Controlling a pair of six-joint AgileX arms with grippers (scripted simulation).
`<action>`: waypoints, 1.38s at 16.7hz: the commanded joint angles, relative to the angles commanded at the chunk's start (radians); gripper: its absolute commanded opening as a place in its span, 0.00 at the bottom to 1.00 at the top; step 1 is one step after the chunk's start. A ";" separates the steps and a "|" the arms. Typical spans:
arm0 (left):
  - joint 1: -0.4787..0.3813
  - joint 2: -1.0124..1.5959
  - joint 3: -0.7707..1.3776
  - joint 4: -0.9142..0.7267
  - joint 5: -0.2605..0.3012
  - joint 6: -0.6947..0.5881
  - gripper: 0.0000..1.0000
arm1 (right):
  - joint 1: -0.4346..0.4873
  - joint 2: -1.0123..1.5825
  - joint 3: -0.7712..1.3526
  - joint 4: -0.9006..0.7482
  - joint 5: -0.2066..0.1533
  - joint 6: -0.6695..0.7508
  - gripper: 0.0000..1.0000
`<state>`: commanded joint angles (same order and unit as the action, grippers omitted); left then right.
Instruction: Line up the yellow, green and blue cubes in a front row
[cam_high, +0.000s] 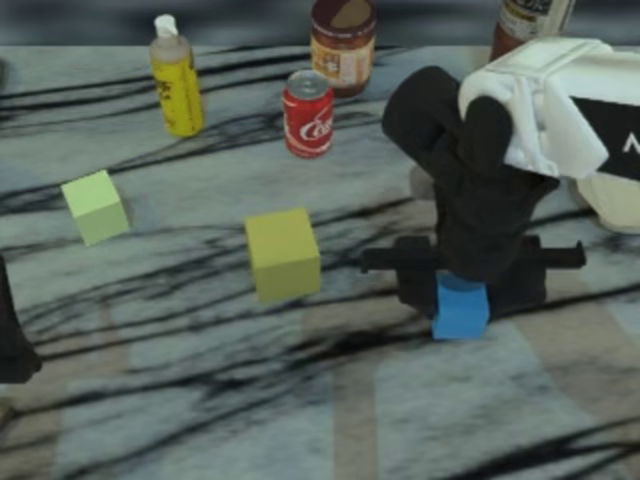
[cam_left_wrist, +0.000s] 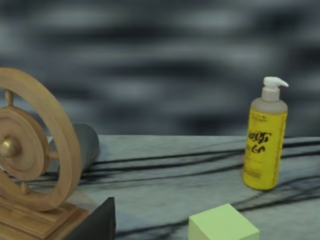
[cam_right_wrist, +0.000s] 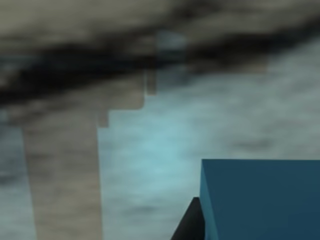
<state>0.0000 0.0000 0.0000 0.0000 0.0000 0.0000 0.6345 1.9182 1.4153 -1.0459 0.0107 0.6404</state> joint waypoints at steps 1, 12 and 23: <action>0.000 0.000 0.000 0.000 0.000 0.000 1.00 | 0.000 0.008 -0.015 0.024 0.001 0.001 0.00; 0.000 0.000 0.000 0.000 0.000 0.000 1.00 | 0.008 0.090 -0.146 0.240 0.001 0.004 0.00; 0.000 0.000 0.000 0.000 0.000 0.000 1.00 | 0.008 0.090 -0.146 0.240 0.001 0.004 0.83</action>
<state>0.0000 0.0000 0.0000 0.0000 0.0000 0.0000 0.6427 2.0081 1.2698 -0.8056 0.0115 0.6441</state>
